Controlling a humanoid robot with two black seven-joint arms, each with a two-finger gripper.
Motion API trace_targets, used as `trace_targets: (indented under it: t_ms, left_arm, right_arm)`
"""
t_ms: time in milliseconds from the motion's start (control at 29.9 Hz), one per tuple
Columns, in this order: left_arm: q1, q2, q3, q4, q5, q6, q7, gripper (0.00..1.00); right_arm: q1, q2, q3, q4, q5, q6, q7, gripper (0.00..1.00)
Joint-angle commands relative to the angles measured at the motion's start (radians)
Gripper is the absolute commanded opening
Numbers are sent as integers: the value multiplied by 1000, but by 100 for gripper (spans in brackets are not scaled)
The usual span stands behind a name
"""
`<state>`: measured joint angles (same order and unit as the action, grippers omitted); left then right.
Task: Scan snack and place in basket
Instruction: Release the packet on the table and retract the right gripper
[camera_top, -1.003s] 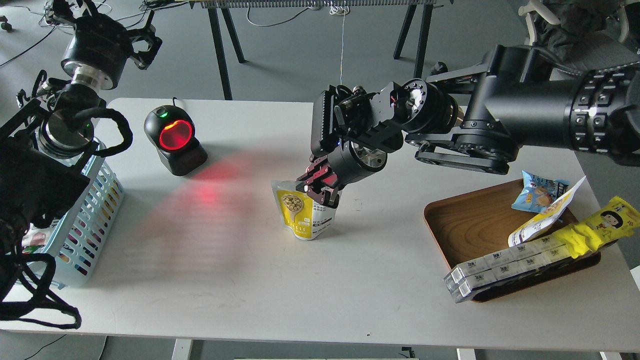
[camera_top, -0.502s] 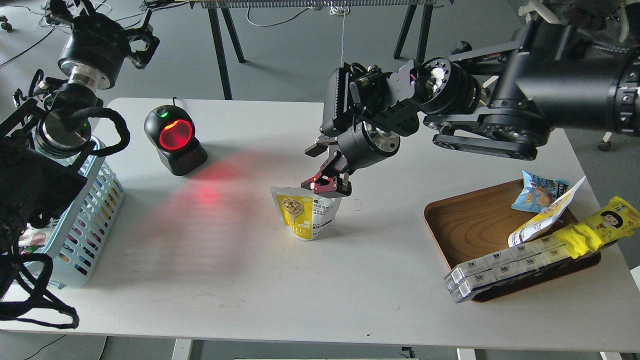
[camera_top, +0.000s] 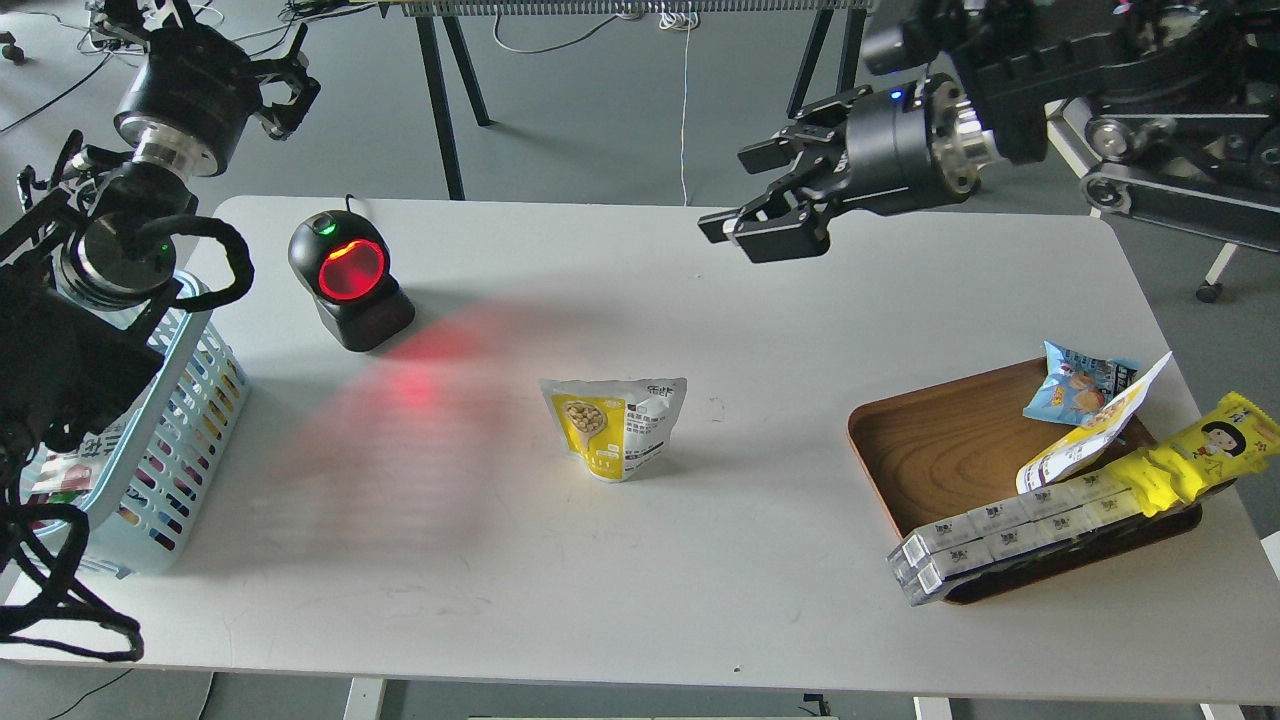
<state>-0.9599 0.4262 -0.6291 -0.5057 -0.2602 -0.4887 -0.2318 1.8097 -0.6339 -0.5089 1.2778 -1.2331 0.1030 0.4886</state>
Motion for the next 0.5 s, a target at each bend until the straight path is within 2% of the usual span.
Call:
trace_targets:
  t_ms: [0,134,268,368,468]
  left_arm:
    - [-2,6,2,-13,36,0,0,99]
    - [-25,38,2,-27,114,0,0,99]
    - [-28,95,2,-49,191,0,0,98]
    - [-23,158,3,-150,237,0,-3,98]
    - [-17,261,28,-302,311,0,-9,98]
  right_arm:
    - [-76,-94,59,-15,177,0,0,93]
    - [-182,-162,128,-38,387,0,0,94]
    - [-300,-165,206,-46,516,0,0,94]
    - [-369,-159,274,-104,631,4,0,94]
    - [-421,-155,338,-158,765,46,0,94]
